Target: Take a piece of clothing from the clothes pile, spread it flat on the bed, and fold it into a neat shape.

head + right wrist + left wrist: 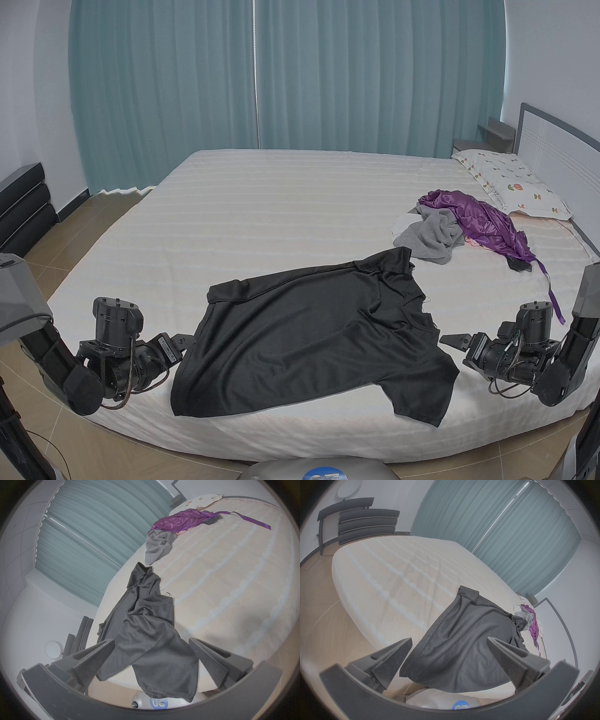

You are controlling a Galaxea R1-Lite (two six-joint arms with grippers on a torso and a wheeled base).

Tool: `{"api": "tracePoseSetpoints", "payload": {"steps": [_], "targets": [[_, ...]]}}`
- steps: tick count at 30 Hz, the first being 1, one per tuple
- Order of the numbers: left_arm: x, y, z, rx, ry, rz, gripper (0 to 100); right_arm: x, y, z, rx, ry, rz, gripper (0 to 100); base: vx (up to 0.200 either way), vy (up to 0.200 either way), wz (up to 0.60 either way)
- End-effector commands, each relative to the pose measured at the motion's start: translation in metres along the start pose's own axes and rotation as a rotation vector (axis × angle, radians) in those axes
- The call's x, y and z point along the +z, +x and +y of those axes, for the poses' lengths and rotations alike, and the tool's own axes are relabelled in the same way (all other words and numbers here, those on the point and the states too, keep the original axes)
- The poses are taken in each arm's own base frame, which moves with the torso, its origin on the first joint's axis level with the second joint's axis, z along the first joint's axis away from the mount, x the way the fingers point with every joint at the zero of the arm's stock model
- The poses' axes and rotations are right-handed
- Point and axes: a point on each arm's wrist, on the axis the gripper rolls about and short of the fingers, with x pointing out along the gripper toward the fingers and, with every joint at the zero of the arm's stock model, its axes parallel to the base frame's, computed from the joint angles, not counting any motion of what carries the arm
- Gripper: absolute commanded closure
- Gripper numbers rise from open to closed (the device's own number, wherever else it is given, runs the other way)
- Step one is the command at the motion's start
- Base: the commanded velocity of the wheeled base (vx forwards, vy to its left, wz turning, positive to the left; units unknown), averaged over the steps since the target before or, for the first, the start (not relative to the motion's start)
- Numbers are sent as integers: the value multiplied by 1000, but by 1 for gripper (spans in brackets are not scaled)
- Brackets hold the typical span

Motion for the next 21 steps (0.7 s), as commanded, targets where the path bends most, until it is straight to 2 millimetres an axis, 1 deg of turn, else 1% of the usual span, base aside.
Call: {"api": "tracePoseSetpoints", "payload": {"steps": [1, 4, 10, 21], "targets": [[-2, 3, 1, 8, 2, 10, 0, -1, 1, 1, 2, -3, 6, 0, 200, 0, 0], [-4, 10, 2, 22, 1, 21, 0, -2, 1, 1, 2, -2, 11, 0, 200, 0, 0], [-2, 18, 2, 28, -33, 15, 0, -2, 2, 0, 2, -1, 10, 0, 0, 0, 0], [-3, 22, 3, 13, -43, -2, 0, -3, 3, 0, 0, -2, 15, 0, 0, 0, 0]]}}
